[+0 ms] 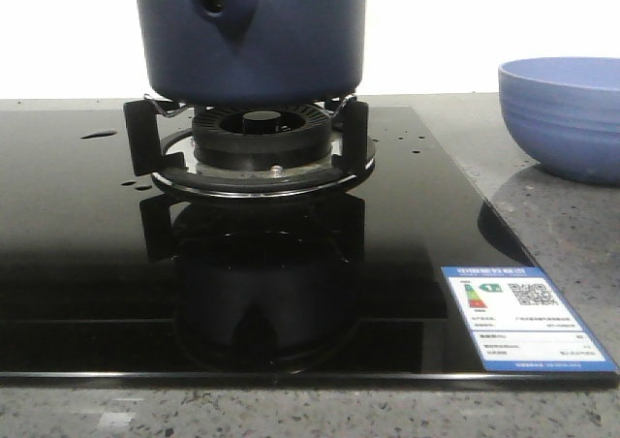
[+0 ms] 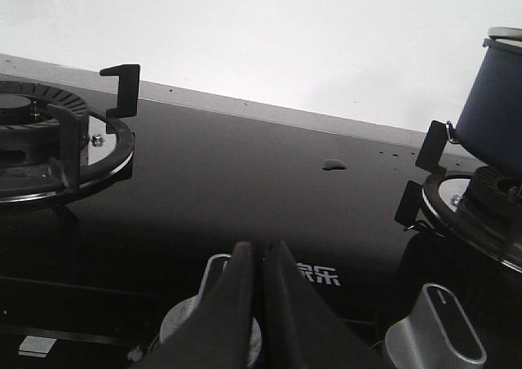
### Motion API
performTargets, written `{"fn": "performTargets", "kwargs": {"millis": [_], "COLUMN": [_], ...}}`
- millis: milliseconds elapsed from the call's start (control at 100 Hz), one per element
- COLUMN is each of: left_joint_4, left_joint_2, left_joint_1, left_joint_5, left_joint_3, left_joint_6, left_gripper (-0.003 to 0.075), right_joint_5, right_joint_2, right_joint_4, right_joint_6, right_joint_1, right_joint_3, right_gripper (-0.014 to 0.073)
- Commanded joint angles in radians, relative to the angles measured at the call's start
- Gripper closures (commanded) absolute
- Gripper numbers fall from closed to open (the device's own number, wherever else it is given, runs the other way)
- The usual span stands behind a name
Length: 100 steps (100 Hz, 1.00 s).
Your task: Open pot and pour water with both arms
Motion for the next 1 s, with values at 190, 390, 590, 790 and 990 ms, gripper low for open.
{"fn": "performTargets", "kwargs": {"millis": [190,390,590,790,990], "left_joint_4": [-0.002,-0.002,-0.002,-0.002,-0.002], "left_joint_2": [-0.027,-0.027,-0.027,-0.027,-0.027], "left_joint_1": [-0.002,-0.002,-0.002,-0.002,-0.002], "left_joint_5": [-0.083,-0.083,-0.083,-0.083,-0.083], "left_joint_3": [0.033,0.033,0.033,0.033,0.033], "left_joint_6": [-0.011,-0.011,-0.011,-0.011,-0.011], "left_gripper": [0.0739,0.0739,0.0739,0.0739,0.0739], "right_joint_5": [-0.05,-0.05,-0.076,-0.203,-0.465], "right_joint_2": [0.007,0.007,0.007,0.007,-0.007], "right_joint_4": [0.023,0.023,0.007,-0.541,-0.792], "right_joint_6": [-0.01,-0.01,-0.01,0.515,0.778], "right_joint_1": [0.001,0.001,0.001,0.001,0.001], "right_joint_3": [-0.028,-0.028,-0.028,-0.022,0.132], "right_gripper": [0.0645,0.0645,0.0645,0.0645,0.0645]}}
